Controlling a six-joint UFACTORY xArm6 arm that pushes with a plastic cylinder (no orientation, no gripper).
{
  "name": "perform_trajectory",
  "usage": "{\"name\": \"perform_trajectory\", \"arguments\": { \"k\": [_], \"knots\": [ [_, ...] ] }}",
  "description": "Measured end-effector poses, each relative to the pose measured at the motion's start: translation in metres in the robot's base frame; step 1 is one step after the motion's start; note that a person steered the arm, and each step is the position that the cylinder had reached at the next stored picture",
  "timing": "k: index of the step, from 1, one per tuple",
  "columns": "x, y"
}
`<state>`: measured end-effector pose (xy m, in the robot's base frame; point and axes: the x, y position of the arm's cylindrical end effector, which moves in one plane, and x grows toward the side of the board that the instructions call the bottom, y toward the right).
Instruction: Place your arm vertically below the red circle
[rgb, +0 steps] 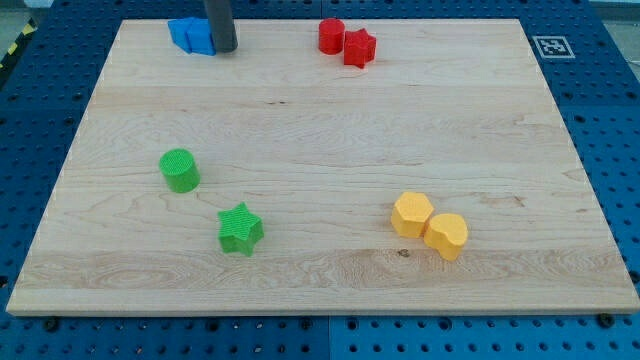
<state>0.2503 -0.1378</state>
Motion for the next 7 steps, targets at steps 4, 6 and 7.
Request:
{"name": "perform_trajectory", "arguments": {
  "k": [4, 6, 7],
  "knots": [
    [0.030, 0.022],
    [0.064, 0.093],
    [0.064, 0.093]
  ]
}}
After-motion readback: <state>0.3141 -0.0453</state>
